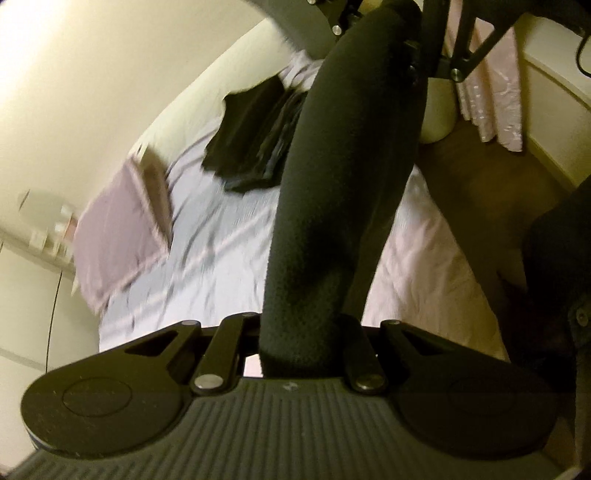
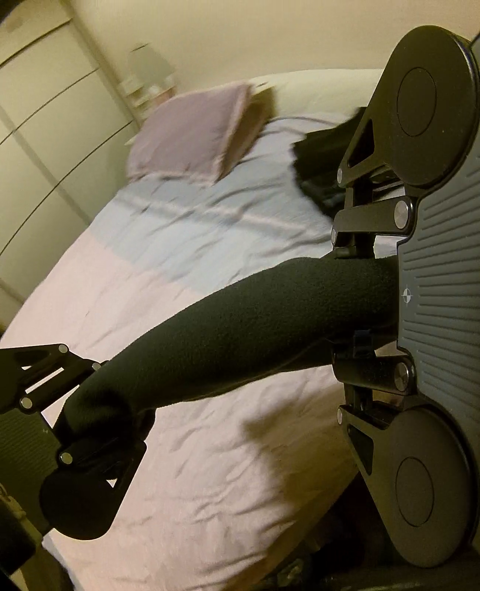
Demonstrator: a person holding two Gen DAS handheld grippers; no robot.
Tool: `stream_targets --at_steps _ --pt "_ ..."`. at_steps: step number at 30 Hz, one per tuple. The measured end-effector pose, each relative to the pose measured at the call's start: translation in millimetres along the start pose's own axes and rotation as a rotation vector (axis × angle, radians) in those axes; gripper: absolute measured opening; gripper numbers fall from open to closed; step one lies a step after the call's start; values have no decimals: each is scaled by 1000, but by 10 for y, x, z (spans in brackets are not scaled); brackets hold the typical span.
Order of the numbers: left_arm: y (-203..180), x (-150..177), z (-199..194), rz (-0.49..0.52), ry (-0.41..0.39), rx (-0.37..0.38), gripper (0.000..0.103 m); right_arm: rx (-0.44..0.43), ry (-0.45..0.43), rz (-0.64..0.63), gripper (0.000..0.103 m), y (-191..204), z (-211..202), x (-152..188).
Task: Fold clothes
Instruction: 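Carry the folded sweater with both grippers toward the clothes stack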
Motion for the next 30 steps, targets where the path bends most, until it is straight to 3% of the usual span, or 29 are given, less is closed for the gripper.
stream_targets --at_steps 7,19,25,30 --pt "16 -682 352 73 -44 18 11 26 10 76 28 -528 -47 545" --pt "245 -2056 1132 48 13 7 11 -7 -35 66 28 -1824 135 1695" --pt "375 -2399 1348 49 28 16 11 -22 -51 63 28 -2266 277 2013" --pt "535 -2536 1525 71 14 19 11 -25 -47 81 28 -2523 412 2065"
Point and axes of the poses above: each gripper's, at about its wrist camera, not at the fingertips, and z roughly the way its jaws point, y to its left, x to its underside, the point moved 6 cm from there along z, roughly the way its jaws point, and after that the axes turned 3 degrees about z, right-handed, at the moved point
